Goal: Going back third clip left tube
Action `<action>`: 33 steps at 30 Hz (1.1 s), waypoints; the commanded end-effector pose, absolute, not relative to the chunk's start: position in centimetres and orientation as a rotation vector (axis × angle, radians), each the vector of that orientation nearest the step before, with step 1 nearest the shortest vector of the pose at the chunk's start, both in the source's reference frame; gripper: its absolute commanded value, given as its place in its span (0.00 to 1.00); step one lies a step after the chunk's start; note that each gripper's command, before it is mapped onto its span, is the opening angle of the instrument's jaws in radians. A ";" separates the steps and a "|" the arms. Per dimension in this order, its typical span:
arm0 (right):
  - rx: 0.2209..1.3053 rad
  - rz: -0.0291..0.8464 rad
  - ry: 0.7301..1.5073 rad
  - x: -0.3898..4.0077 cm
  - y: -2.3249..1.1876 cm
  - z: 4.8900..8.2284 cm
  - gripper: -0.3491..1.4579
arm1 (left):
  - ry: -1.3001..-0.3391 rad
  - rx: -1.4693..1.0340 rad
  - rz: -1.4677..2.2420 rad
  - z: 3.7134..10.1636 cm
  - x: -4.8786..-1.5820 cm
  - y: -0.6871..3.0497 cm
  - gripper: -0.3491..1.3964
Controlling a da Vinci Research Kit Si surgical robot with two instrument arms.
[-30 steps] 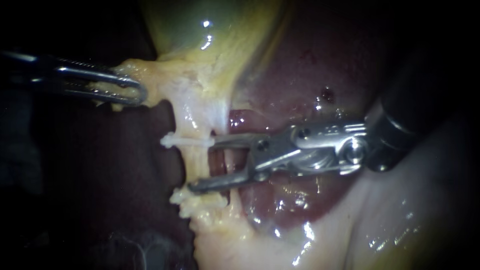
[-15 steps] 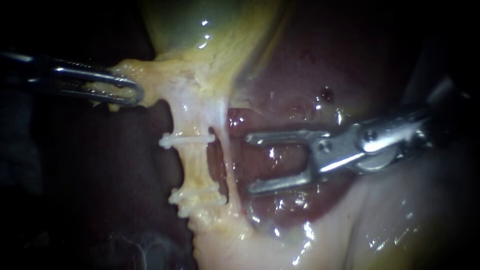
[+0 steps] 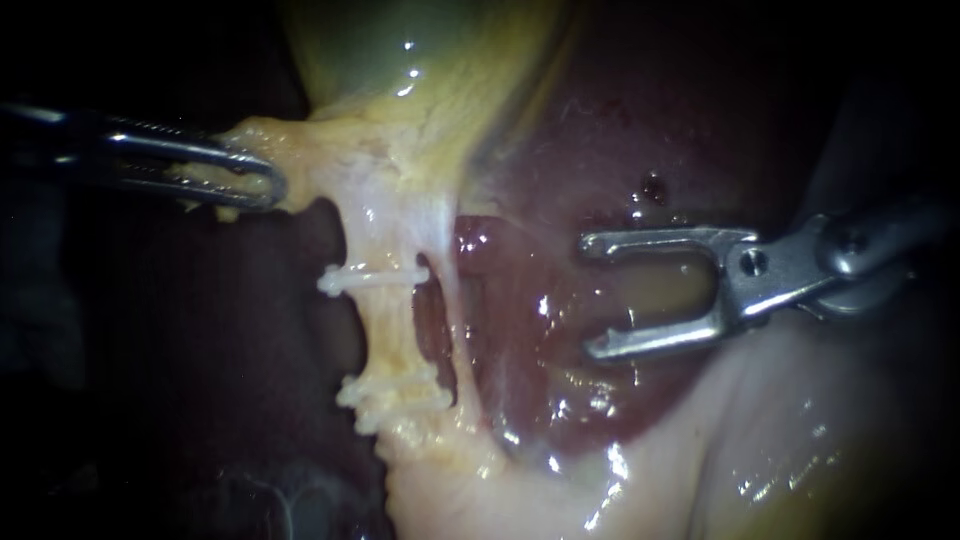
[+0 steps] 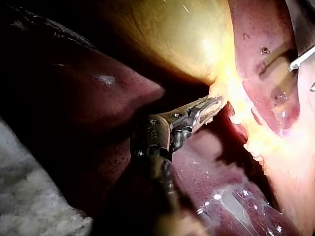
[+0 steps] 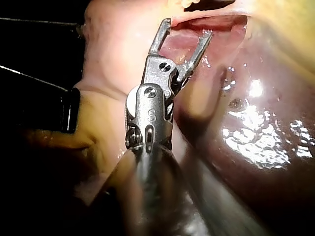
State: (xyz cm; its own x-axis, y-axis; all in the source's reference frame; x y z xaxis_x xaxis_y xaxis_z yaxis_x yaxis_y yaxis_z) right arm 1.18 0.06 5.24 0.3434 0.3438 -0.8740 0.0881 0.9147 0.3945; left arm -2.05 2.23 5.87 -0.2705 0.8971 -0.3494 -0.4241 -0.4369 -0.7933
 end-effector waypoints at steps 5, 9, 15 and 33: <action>0.405 0.173 1.220 1.18 0.04 5.25 0.47 | -0.718 -1.012 1.842 6.10 -2.18 2.21 0.00; 0.405 0.173 1.220 1.18 0.04 5.26 0.47 | -0.727 -1.019 1.853 6.29 -2.28 2.19 0.00; 0.405 0.173 1.220 1.18 0.03 5.26 0.47 | -0.730 -1.032 1.875 6.51 -2.47 2.17 0.00; 0.414 0.162 1.213 1.19 0.01 5.27 0.47 | -0.735 -1.041 1.888 6.63 -2.60 2.17 0.00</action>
